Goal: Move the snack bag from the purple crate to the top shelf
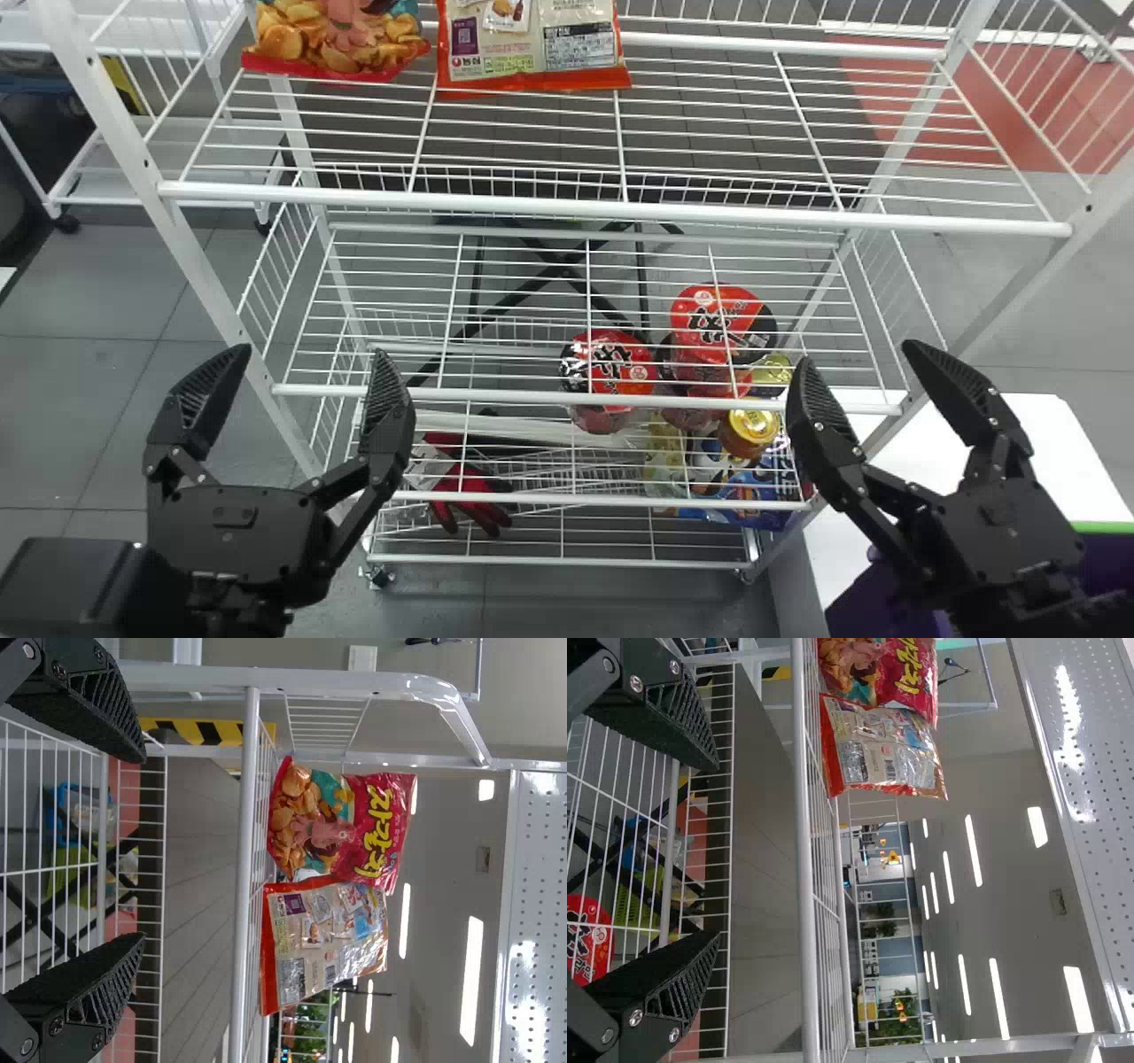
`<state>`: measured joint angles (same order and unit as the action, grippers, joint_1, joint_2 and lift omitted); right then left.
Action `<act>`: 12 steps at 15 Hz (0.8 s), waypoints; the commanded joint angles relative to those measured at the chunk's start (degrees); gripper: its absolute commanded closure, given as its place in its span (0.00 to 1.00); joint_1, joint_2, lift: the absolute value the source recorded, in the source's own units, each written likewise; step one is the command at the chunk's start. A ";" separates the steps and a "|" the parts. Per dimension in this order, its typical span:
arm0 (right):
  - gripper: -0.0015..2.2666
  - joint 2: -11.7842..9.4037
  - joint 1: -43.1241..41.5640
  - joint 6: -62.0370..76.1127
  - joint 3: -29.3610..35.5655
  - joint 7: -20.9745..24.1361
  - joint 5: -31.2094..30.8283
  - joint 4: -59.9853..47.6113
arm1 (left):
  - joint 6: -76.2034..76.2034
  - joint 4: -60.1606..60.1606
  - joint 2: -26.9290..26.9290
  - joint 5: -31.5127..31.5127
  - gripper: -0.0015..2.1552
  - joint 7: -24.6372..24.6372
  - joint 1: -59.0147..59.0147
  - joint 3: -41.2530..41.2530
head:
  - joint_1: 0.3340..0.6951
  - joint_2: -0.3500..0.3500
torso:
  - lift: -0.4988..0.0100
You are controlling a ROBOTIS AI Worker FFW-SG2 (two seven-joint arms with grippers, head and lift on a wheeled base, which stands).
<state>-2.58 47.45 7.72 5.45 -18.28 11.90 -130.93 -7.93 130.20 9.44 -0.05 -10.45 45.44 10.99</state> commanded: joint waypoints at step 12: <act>0.07 -0.06 0.36 1.10 0.44 -0.53 -0.04 0.23 | -0.54 0.32 0.05 0.05 0.05 -0.01 0.26 0.17 | 1.00 0.40 | 0.38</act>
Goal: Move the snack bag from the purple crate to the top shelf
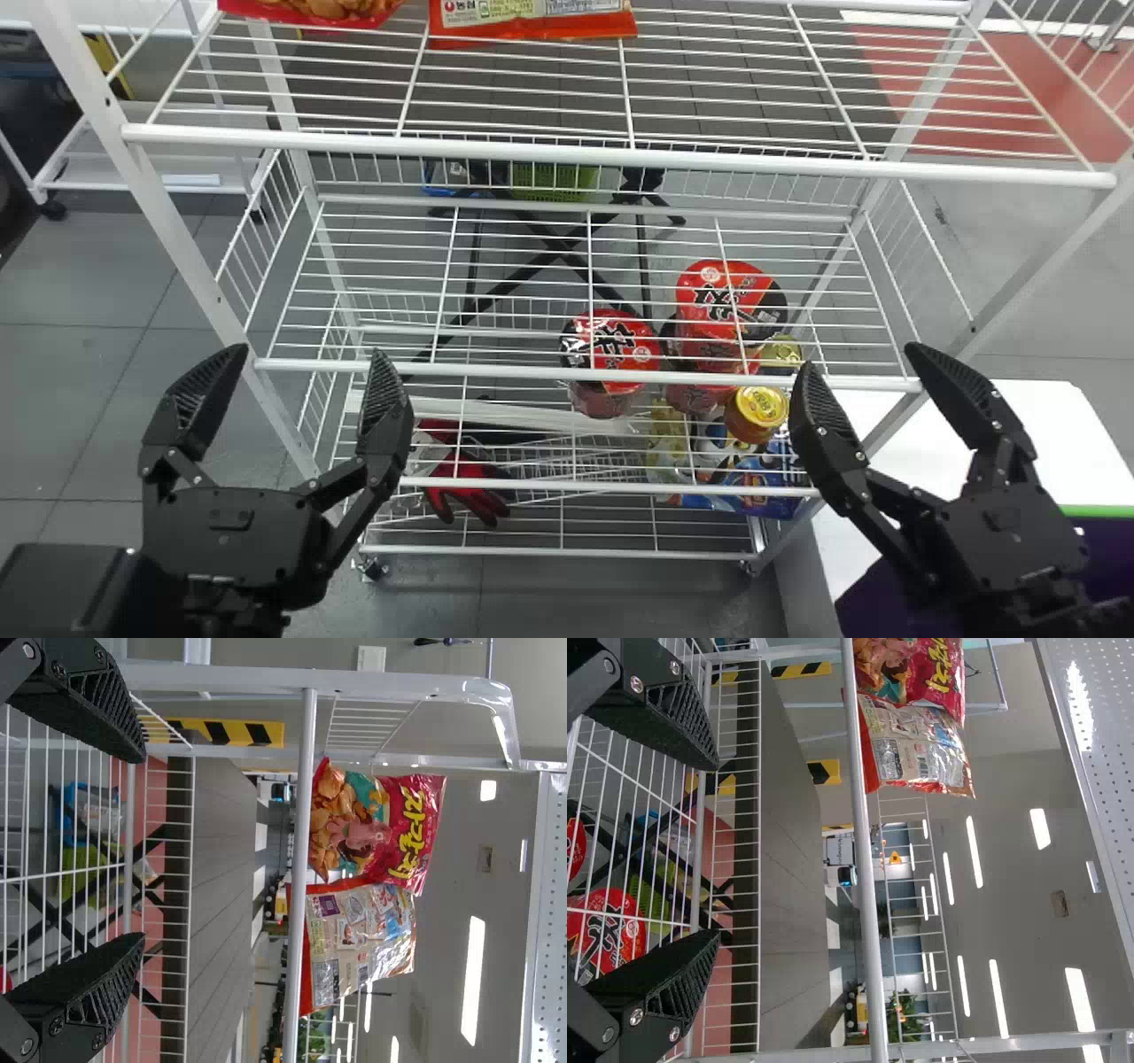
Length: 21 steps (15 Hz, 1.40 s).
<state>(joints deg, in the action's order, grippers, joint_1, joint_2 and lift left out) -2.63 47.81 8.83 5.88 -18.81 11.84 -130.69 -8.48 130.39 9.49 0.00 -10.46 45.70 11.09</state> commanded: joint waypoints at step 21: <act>0.07 -0.09 0.53 1.05 0.63 -1.23 0.11 0.09 | 0.18 0.31 0.09 0.00 0.05 0.00 0.09 0.60 | 1.00 0.39 | 0.22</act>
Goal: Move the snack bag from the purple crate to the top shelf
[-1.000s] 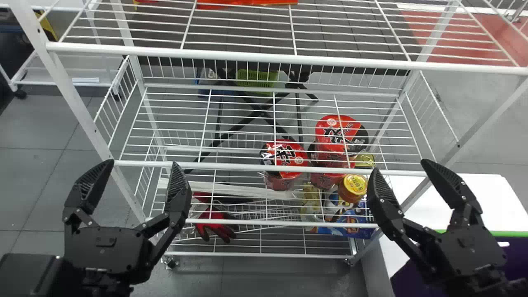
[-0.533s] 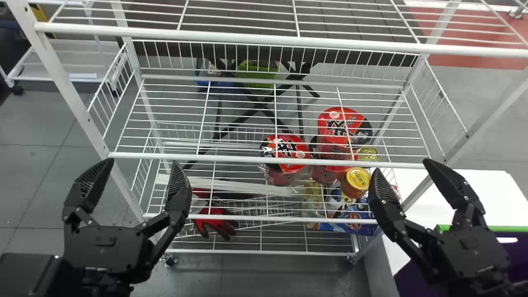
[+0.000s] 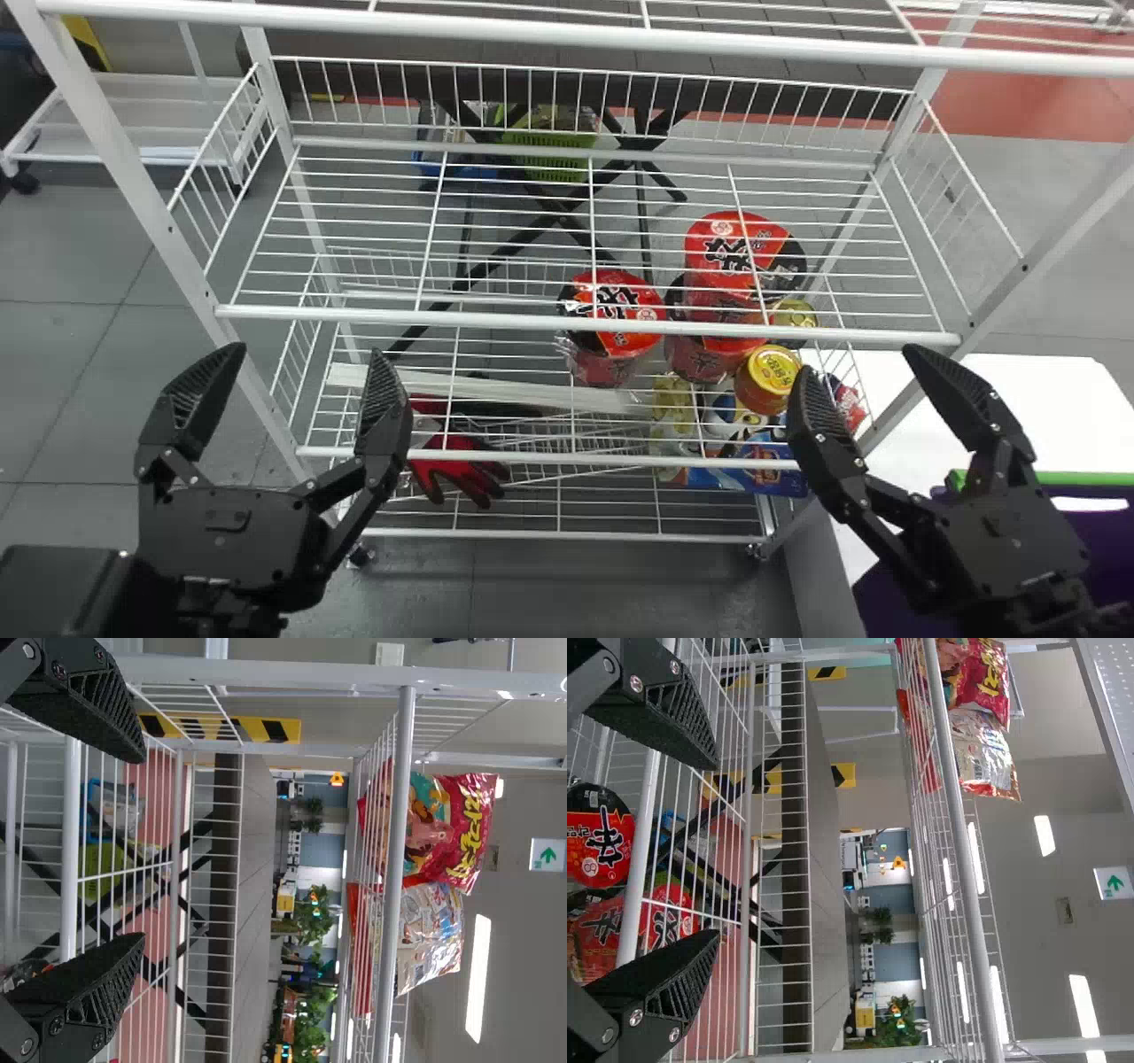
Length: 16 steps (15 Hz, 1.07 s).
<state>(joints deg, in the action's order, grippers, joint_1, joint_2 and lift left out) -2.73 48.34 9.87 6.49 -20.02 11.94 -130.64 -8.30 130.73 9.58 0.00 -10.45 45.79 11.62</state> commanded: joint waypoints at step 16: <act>0.07 0.09 -0.27 0.01 0.11 -0.46 0.28 0.30 | -0.18 -0.13 0.00 0.09 0.05 -0.01 0.09 0.15 | 1.00 0.38 | 0.09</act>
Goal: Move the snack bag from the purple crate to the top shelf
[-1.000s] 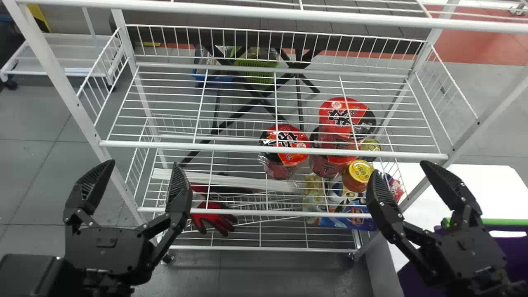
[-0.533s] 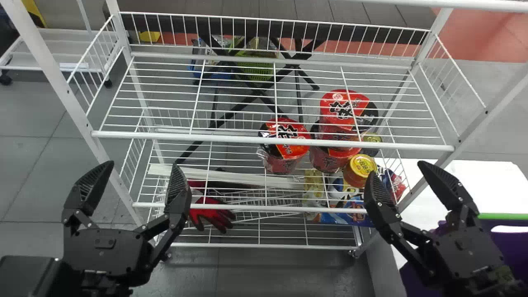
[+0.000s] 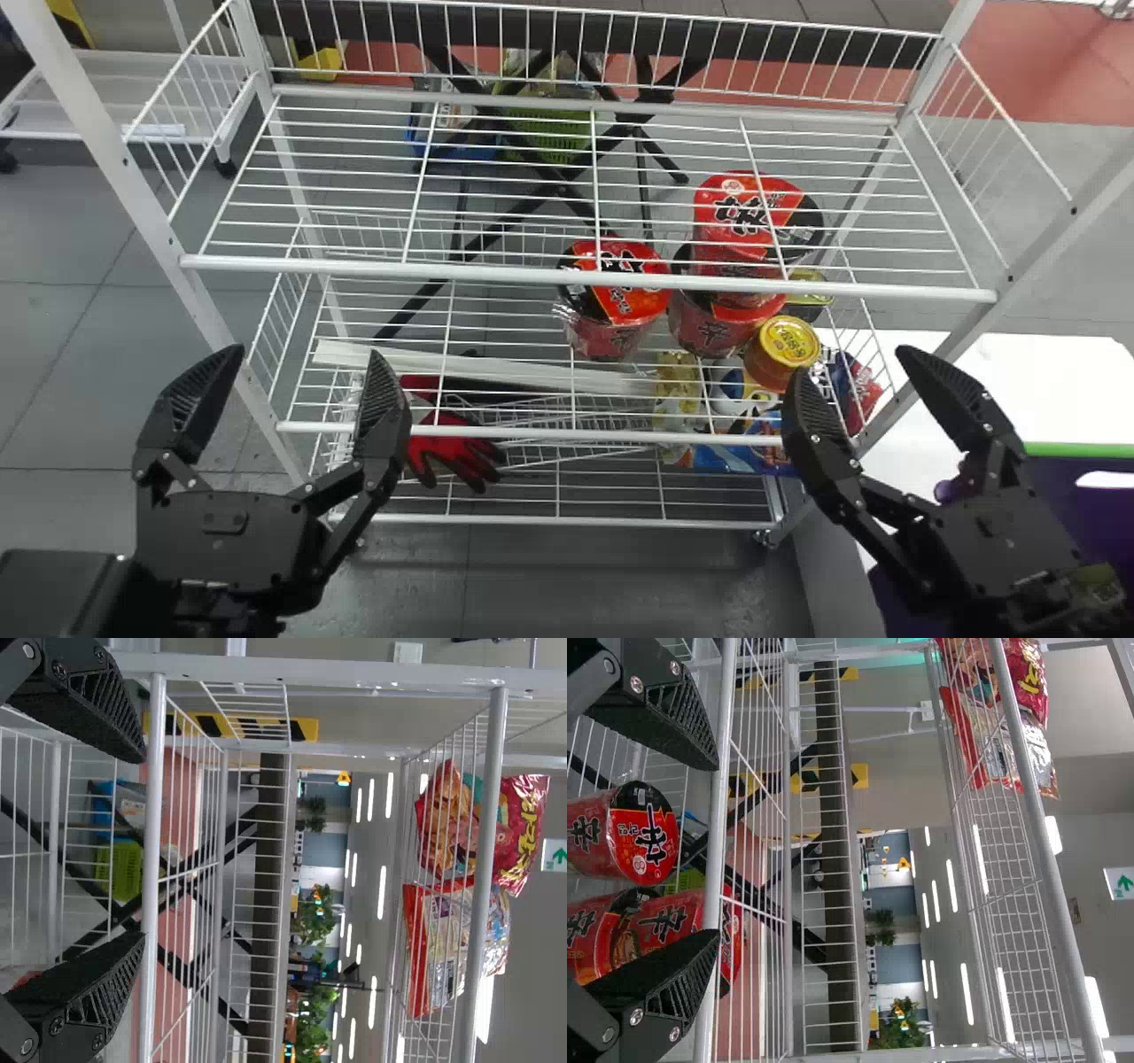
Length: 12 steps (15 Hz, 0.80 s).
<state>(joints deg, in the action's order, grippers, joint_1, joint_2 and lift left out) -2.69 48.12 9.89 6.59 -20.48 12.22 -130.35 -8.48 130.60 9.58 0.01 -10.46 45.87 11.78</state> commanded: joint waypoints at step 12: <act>0.08 2.74 1.19 -48.52 19.42 1.58 5.36 -20.74 | 0.18 -2.11 0.00 0.34 0.05 0.00 -0.70 0.18 | 1.00 0.27 | 0.08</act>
<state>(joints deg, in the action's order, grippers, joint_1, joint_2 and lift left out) -0.34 50.06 -25.50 19.95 -18.77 16.04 -146.60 -7.88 129.43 9.65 0.36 -10.46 45.55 11.87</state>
